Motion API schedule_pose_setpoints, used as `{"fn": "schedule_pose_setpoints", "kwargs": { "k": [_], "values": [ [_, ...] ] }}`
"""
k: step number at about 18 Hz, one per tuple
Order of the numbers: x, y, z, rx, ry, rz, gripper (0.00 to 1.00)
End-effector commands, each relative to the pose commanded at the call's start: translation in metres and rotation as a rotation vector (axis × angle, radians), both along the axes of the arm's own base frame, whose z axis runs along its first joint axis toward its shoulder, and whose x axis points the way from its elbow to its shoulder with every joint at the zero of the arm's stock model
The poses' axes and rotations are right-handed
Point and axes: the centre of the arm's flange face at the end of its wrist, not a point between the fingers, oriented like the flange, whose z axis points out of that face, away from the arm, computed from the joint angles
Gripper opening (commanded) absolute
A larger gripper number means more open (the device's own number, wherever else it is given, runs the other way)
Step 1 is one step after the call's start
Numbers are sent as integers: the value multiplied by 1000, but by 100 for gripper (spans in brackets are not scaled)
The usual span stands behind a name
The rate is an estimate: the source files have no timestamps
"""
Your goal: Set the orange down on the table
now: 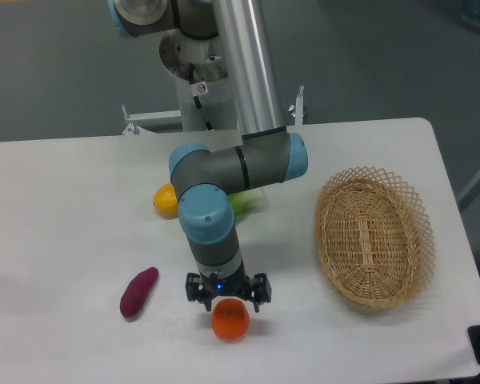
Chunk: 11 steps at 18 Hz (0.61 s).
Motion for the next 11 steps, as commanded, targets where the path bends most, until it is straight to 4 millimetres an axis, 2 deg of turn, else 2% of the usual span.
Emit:
{"fn": "schedule_pose_setpoints", "kwargs": {
  "k": [3, 5, 11],
  "values": [
    [-9, -2, 7, 10, 7, 10, 100],
    [-22, -9, 22, 29, 20, 26, 100],
    [-24, -10, 28, 34, 25, 23, 100]
  ]
}}
